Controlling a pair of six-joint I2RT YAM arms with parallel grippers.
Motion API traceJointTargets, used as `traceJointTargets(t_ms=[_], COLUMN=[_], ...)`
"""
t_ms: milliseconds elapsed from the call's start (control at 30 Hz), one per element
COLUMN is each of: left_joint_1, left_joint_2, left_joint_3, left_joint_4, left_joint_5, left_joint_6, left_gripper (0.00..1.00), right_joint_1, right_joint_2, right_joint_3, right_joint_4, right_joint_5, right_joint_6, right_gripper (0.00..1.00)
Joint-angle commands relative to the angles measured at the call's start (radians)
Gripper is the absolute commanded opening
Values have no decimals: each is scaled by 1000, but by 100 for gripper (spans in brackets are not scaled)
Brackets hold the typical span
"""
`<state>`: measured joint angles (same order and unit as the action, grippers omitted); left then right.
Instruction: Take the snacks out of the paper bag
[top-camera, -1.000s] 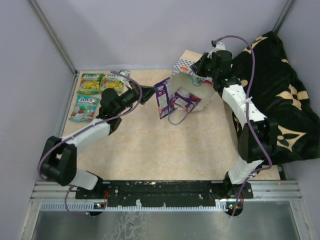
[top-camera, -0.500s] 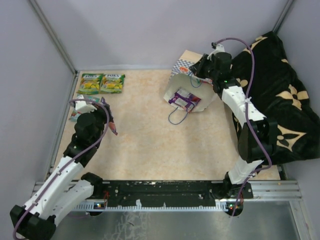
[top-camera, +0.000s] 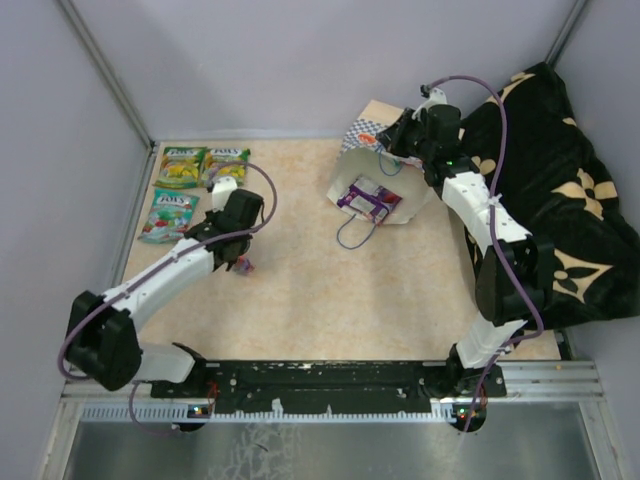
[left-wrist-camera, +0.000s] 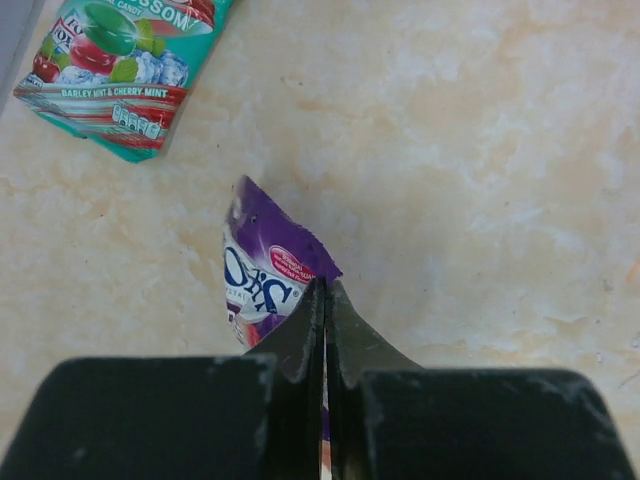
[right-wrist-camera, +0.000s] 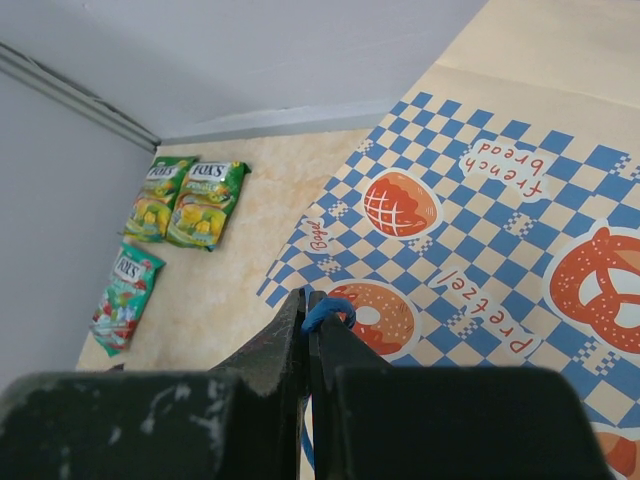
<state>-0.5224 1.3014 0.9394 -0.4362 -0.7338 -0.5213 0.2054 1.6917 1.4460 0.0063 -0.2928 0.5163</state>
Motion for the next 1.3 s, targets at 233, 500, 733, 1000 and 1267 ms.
traceJointTargets(t_ms=[233,500,733,1000,1267], left_joint_1=[-70,-70,-69,-70,-65], left_joint_2=[328,450,236,159,260], left_joint_3=[262,363,133,-71,-165], left_joint_4=[-19,160,264,146,274], left_joint_5=[-48,272,353,447,533], left_joint_6=[103,293,234,0,-64], left_gripper=[0,68,100,100,100], right_joint_1=[2,1,-1,0,0], right_joint_2=[-16,-15,-10,7,-13], right_joint_3=[17,38,44,30,-2], right_joint_4=[17,-8,-14,5,17], right_joint_5=[8,20,27,15,9], right_joint_6=[-26,-50,-58,-47,-45], right_gripper=[0,0,0,0,0])
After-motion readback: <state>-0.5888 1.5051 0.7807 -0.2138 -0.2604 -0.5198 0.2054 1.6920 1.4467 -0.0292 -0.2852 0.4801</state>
